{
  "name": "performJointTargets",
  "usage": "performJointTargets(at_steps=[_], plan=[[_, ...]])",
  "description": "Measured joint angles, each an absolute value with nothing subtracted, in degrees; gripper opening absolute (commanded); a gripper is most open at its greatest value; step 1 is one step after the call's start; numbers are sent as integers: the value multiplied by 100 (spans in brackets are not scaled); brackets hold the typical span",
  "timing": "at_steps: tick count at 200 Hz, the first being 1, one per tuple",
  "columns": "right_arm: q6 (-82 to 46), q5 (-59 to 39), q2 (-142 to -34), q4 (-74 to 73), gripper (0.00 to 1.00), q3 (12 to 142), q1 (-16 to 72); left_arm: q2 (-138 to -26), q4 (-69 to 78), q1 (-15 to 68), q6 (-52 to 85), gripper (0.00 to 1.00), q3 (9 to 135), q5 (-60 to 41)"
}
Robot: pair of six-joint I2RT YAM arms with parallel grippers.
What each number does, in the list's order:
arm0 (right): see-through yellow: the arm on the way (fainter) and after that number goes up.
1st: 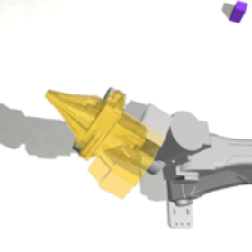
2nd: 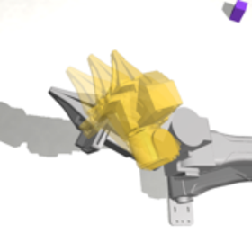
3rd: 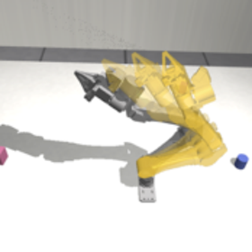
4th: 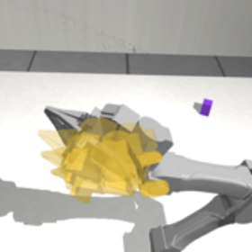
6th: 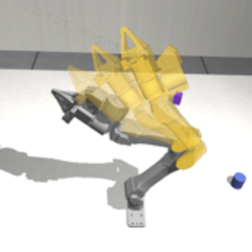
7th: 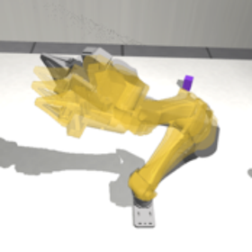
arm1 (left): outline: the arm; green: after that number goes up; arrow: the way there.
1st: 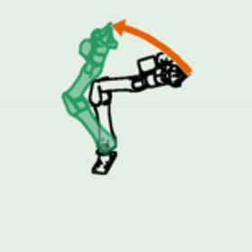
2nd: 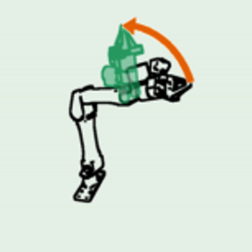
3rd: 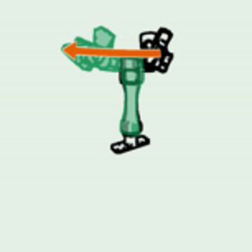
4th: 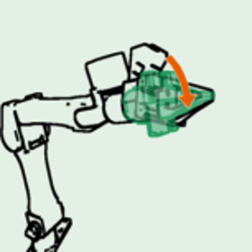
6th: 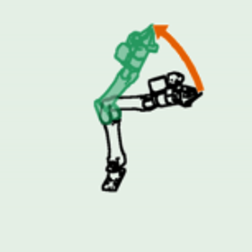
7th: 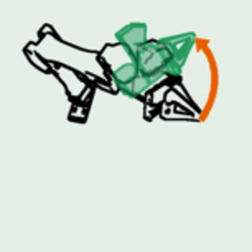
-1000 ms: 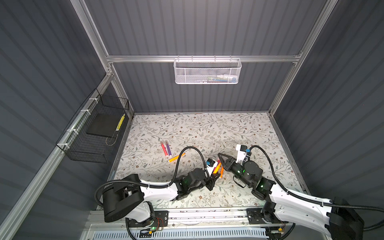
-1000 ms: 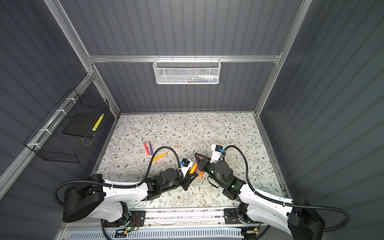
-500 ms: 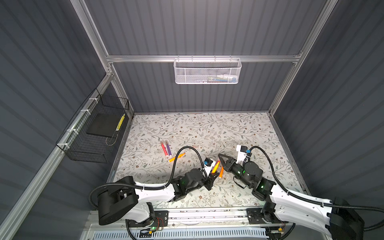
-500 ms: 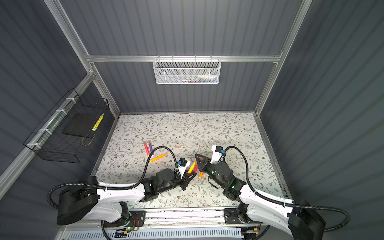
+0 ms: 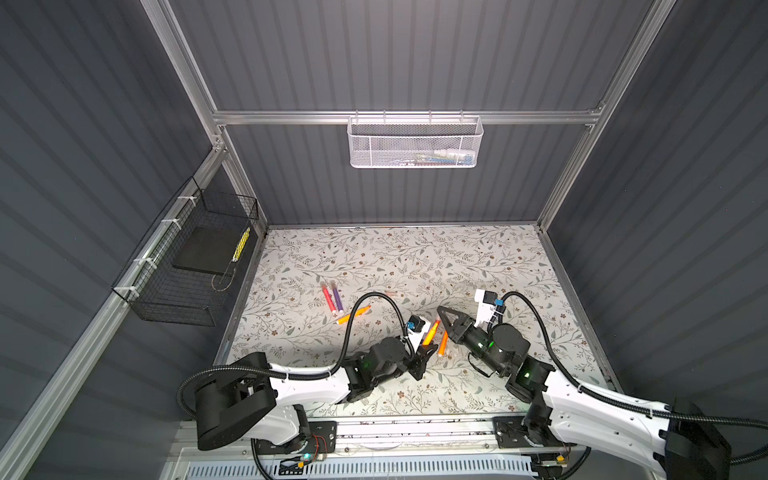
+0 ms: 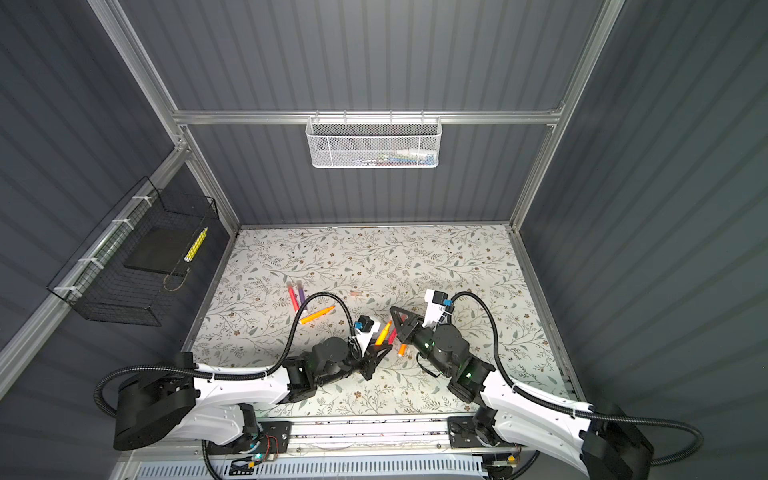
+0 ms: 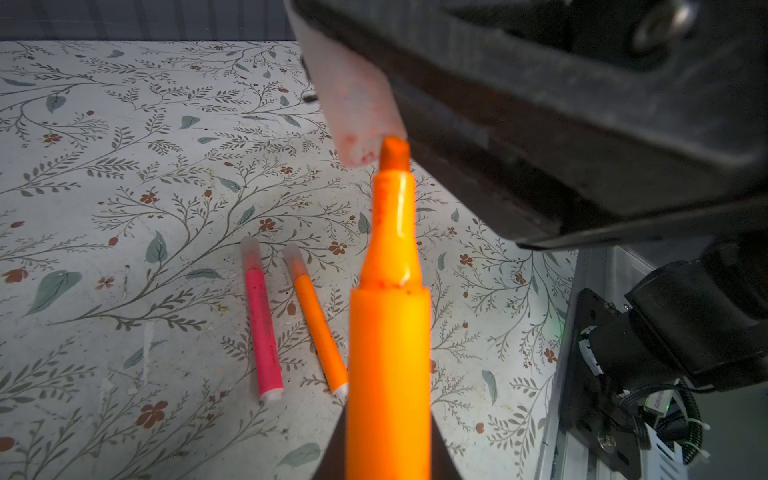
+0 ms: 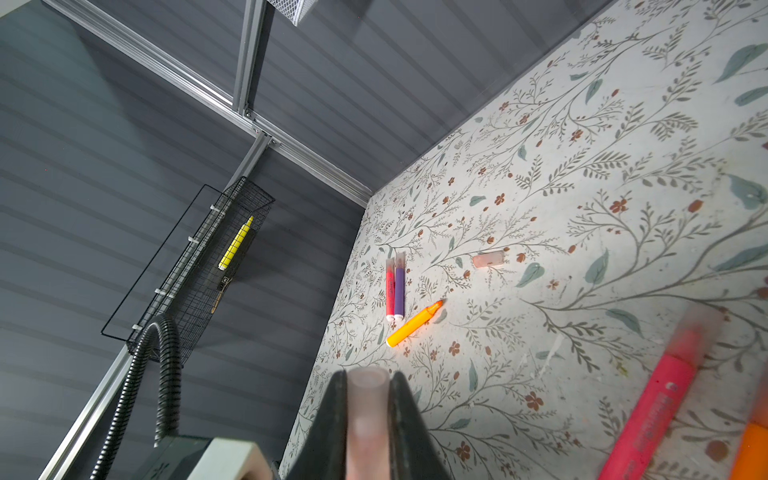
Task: Insert the pens into the pen caps
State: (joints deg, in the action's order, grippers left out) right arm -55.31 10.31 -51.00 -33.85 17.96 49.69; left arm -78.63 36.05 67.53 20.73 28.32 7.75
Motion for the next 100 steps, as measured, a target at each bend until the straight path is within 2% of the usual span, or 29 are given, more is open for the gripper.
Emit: performJointTargets(at_steps=[100], plan=[[-5529, 1004, -5078, -3426, 0, 1796, 5074, -7876, 3564, 6753, 2075, 0, 2834, 926]])
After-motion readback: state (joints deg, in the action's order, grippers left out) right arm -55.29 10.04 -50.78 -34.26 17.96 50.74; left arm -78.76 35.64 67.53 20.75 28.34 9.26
